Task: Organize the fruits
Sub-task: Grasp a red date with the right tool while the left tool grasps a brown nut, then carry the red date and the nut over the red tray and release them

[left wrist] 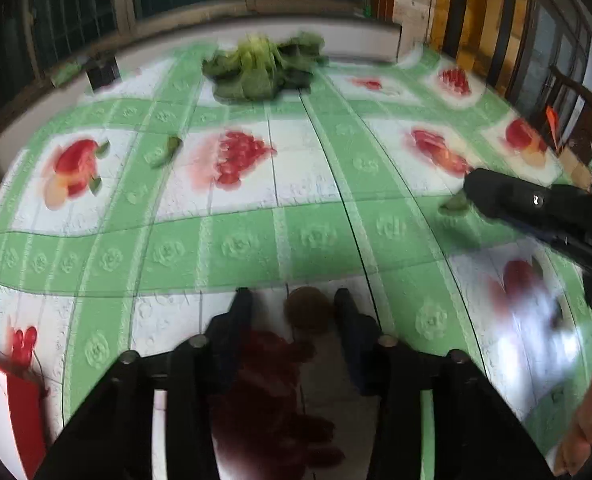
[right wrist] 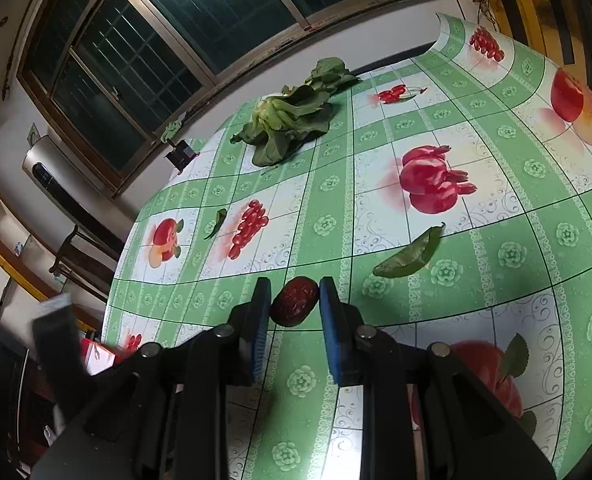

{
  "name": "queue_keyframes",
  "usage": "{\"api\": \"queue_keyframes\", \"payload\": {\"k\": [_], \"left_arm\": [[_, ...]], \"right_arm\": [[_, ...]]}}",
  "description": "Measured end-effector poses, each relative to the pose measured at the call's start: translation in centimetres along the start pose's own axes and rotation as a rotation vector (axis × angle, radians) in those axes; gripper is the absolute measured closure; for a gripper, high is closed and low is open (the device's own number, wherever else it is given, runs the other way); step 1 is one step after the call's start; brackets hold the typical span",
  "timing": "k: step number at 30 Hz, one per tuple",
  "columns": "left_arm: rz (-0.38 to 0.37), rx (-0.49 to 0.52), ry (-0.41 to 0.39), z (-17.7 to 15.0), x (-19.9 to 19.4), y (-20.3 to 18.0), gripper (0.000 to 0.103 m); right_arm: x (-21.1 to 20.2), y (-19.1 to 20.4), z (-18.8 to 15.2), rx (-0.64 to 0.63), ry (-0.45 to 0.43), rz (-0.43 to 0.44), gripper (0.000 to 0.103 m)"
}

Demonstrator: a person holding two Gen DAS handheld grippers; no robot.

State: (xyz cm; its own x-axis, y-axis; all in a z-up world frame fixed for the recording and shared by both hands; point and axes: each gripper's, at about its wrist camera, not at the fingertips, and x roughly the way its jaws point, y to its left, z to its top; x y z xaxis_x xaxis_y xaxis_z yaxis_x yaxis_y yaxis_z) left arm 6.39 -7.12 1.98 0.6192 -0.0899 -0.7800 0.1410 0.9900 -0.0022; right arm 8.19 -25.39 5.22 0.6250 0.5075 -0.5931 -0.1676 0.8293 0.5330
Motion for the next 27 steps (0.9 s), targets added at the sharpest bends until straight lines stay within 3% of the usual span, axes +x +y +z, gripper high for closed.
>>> {"api": "queue_keyframes", "payload": {"k": [1,5,9,16,20,27], "left_arm": [[-0.012,0.002,-0.006,0.0,-0.1,0.0,0.082],[-0.035,-0.006,-0.003,-0.3,-0.8,0.1,0.082],[-0.025,-0.014,-0.065,-1.3,-4.7,0.8,0.082],[0.117,0.009,-0.229,-4.7,-15.4,3.8,0.082],[0.193,-0.023,-0.299,-6.5,-20.0,6.4,0.082],[0.276,-0.084,-0.380,-9.2,-24.6,9.6,0.082]], "right_arm": [[0.0,0.1,0.0,-0.002,0.001,0.001,0.077],[0.3,0.2,-0.2,-0.010,0.008,0.002,0.077],[-0.2,1.0,-0.4,-0.064,-0.028,0.004,0.077],[-1.7,3.9,-1.9,-0.201,-0.119,-0.009,0.077],[-3.6,7.9,-5.0,-0.299,-0.148,0.003,0.077],[-5.9,15.6,-11.1,-0.441,-0.132,0.134,0.076]]}}
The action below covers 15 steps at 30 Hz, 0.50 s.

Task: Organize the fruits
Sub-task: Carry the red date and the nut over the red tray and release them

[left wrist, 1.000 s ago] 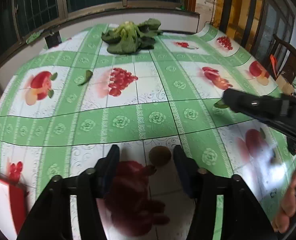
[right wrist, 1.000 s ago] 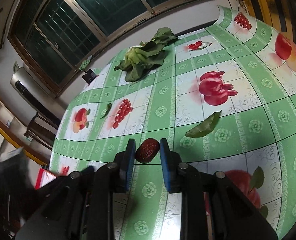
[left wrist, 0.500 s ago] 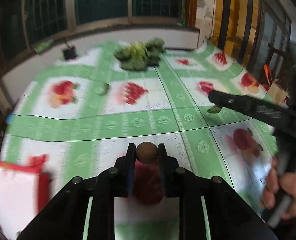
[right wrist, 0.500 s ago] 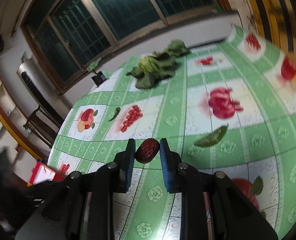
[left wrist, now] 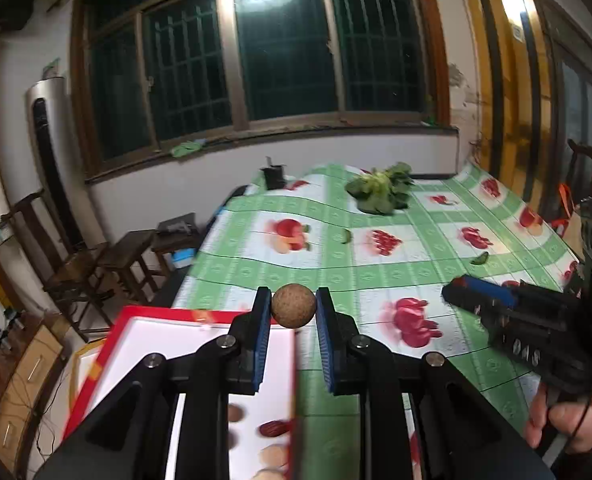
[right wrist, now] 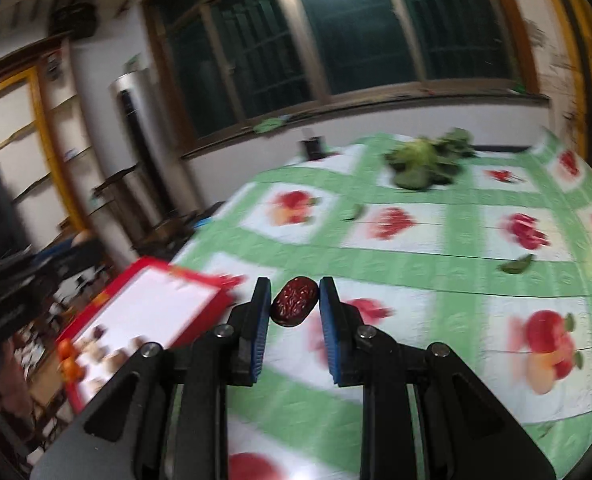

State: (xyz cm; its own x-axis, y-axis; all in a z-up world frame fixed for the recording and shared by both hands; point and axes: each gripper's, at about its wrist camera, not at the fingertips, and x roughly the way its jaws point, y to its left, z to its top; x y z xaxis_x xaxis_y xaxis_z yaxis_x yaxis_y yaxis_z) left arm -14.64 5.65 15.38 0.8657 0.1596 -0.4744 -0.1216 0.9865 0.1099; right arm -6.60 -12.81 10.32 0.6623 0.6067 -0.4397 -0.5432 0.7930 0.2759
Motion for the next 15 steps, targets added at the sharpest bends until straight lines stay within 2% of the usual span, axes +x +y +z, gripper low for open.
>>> {"api": "queue_keyframes", "payload": {"k": [8,15], "left_arm": [[0.087,-0.053,-0.064,-1.1,-3.3,4.3,0.082],[0.132,-0.095,-0.097,-1.9,-5.2,7.2,0.082]], "right_arm": [[-1.0,9.7,0.0,-0.173,-0.013,0.111,0.077],[-1.3,15.0,-0.9,-0.250,-0.011,0.170,0.077]]}}
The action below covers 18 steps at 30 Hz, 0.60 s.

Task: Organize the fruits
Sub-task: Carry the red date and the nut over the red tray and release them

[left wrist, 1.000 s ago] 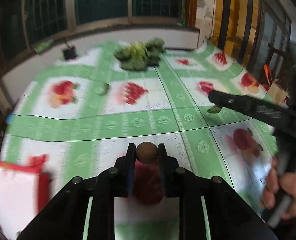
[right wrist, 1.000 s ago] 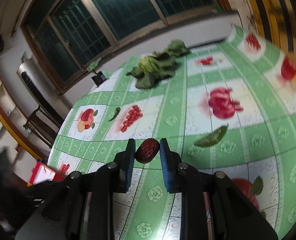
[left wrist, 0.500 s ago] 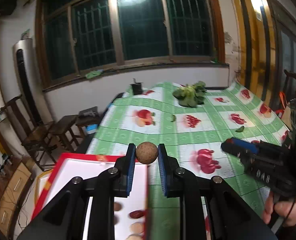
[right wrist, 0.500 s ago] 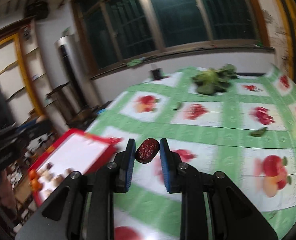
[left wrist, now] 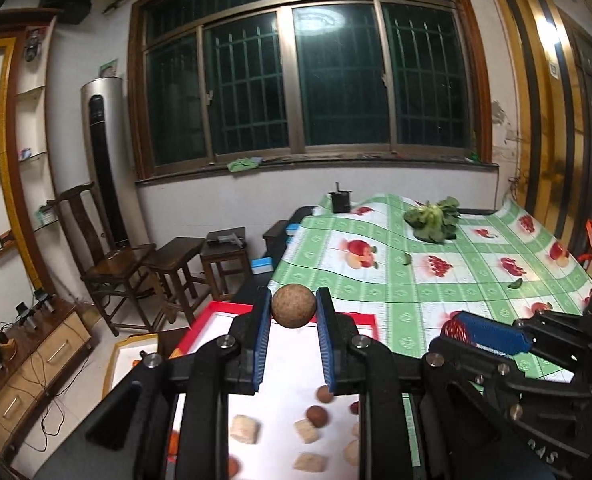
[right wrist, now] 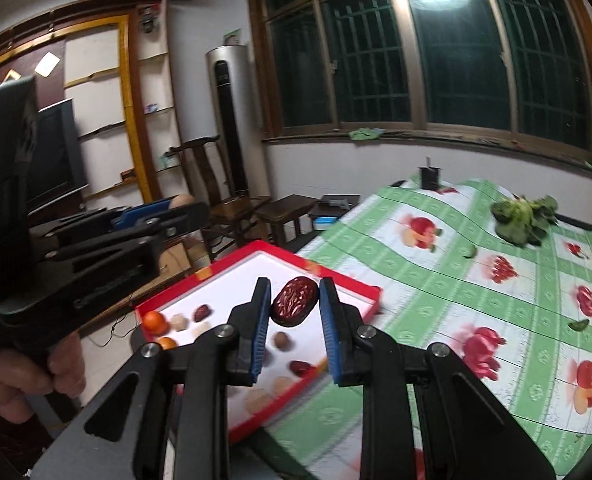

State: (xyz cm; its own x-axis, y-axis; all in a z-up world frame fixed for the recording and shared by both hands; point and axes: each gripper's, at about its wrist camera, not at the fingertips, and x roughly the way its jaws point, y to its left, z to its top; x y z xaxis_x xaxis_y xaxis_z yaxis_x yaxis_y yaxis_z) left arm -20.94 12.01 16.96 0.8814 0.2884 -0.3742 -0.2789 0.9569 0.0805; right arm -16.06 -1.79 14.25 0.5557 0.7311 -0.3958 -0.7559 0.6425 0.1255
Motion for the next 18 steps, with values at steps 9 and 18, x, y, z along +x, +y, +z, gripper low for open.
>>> {"api": "queue_keyframes", "payload": {"k": [9,18], "left_arm": [[0.054,-0.045,-0.031,-0.6,-1.6,3.5,0.082],[0.079,-0.073,-0.033,-1.3,-1.7,5.7,0.082]], "right_arm": [[0.3,5.1,0.4,-0.083,-0.021,0.040,0.077],[1.2,7.5,0.1,-0.116,-0.013,0.045,0.077]]}}
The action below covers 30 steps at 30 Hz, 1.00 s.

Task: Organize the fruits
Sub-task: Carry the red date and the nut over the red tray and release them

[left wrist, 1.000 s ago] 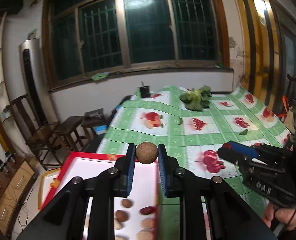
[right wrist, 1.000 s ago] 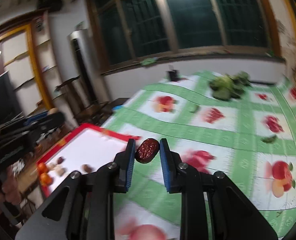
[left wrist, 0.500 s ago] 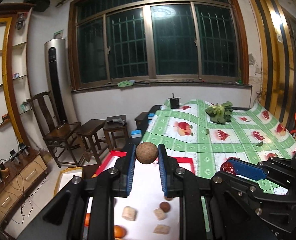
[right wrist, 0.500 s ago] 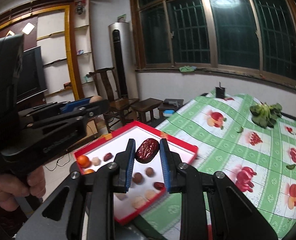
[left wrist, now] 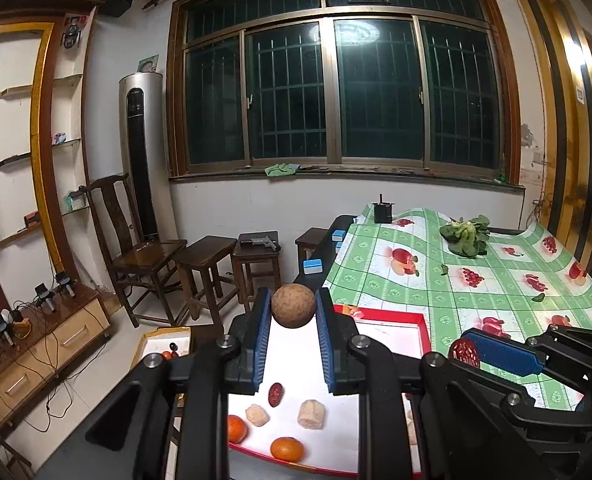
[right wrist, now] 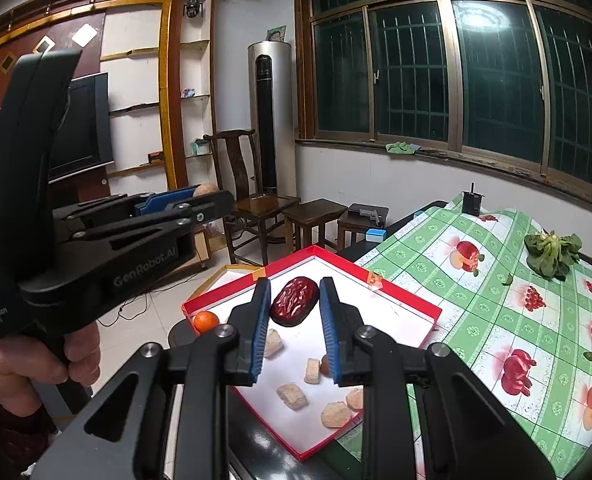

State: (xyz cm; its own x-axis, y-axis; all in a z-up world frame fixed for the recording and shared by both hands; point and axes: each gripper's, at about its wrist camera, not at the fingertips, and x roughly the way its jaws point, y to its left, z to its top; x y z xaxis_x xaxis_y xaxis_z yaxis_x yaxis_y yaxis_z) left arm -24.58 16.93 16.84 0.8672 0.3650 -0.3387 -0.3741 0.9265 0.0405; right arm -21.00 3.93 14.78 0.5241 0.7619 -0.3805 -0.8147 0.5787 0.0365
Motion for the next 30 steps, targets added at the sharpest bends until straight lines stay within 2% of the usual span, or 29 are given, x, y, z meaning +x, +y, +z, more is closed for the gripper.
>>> {"api": "queue_keyframes", "payload": {"k": [16,24,30], "left_arm": [[0.009,-0.005,0.029,-1.2,1.5,1.1,0.082],[-0.007,0.001,0.084,-2.7,3.1,0.9,0.082],[-0.030,0.009,0.154,-4.5,4.9,0.5,0.082]], "right_arm": [[1.8,0.0,-0.2,0.025,0.028,-0.009,0.077],[3.6,-1.0,-1.5,0.061,0.081,-0.029,0.077],[5.2,-2.0,-2.9,0.085,0.131,-0.053,0.077]]}}
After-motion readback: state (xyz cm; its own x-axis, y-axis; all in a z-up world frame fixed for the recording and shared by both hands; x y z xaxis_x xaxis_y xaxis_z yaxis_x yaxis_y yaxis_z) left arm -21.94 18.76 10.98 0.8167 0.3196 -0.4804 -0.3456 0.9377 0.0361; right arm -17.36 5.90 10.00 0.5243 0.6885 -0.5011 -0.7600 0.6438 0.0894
